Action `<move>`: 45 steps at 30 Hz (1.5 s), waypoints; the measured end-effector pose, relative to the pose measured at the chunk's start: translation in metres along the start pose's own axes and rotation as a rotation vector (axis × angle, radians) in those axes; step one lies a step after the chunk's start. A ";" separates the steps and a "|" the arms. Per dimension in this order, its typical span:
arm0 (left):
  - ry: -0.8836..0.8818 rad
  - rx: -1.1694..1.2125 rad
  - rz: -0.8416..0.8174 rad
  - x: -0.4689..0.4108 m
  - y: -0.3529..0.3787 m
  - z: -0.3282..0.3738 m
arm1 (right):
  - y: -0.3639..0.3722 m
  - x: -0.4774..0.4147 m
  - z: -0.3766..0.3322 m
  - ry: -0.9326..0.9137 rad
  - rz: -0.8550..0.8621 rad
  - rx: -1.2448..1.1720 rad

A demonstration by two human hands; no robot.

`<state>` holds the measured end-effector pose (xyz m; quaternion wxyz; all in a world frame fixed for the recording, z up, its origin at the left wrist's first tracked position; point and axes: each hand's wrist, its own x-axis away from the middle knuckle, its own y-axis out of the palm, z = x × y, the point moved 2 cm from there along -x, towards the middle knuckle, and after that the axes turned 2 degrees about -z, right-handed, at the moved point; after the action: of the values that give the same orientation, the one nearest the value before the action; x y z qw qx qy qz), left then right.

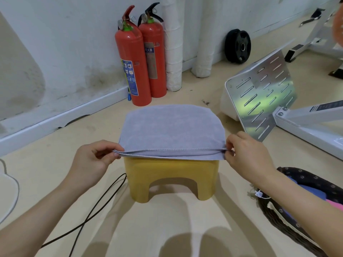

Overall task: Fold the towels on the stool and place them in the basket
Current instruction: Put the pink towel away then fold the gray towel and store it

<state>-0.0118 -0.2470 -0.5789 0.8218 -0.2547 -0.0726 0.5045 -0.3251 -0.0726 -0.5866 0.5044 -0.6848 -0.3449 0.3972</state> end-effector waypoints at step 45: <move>-0.653 0.538 -0.068 -0.164 0.018 -0.024 | 0.043 -0.163 -0.015 0.443 -0.114 -0.923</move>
<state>-0.0958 -0.3909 -0.5853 0.8090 0.1444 -0.2033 0.5323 -0.3818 -0.2320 -0.5936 0.2313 -0.8839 -0.4059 0.0211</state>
